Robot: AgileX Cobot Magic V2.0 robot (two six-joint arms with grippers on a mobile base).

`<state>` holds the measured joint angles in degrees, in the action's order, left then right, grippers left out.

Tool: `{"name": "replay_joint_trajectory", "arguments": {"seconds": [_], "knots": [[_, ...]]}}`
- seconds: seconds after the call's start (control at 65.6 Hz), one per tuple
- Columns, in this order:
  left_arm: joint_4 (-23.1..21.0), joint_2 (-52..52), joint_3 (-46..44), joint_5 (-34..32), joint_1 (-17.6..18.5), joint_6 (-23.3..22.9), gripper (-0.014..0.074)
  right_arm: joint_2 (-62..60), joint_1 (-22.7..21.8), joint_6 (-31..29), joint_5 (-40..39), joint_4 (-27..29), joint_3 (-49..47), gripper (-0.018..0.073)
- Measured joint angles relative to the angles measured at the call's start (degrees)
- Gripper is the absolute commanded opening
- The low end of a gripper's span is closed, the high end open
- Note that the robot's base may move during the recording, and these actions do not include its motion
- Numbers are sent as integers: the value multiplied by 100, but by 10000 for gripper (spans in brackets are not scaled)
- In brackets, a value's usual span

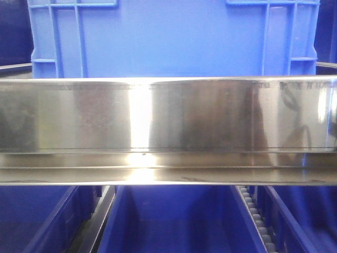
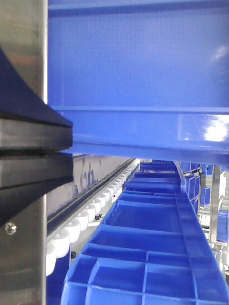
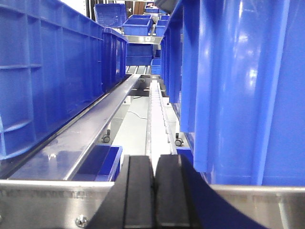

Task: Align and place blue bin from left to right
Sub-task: 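Close both grippers on the side walls of the blue bin on the upper shelf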

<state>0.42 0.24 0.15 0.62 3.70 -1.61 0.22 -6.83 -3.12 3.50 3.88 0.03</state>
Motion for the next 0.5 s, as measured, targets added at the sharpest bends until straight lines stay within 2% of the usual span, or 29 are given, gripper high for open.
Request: {"name": "replay_joint_trajectory", "arguments": {"seconds": [0.503], "knots": [[0,0,0,0,0,0,-111,0,0,0,0,0,0,-151]]}}
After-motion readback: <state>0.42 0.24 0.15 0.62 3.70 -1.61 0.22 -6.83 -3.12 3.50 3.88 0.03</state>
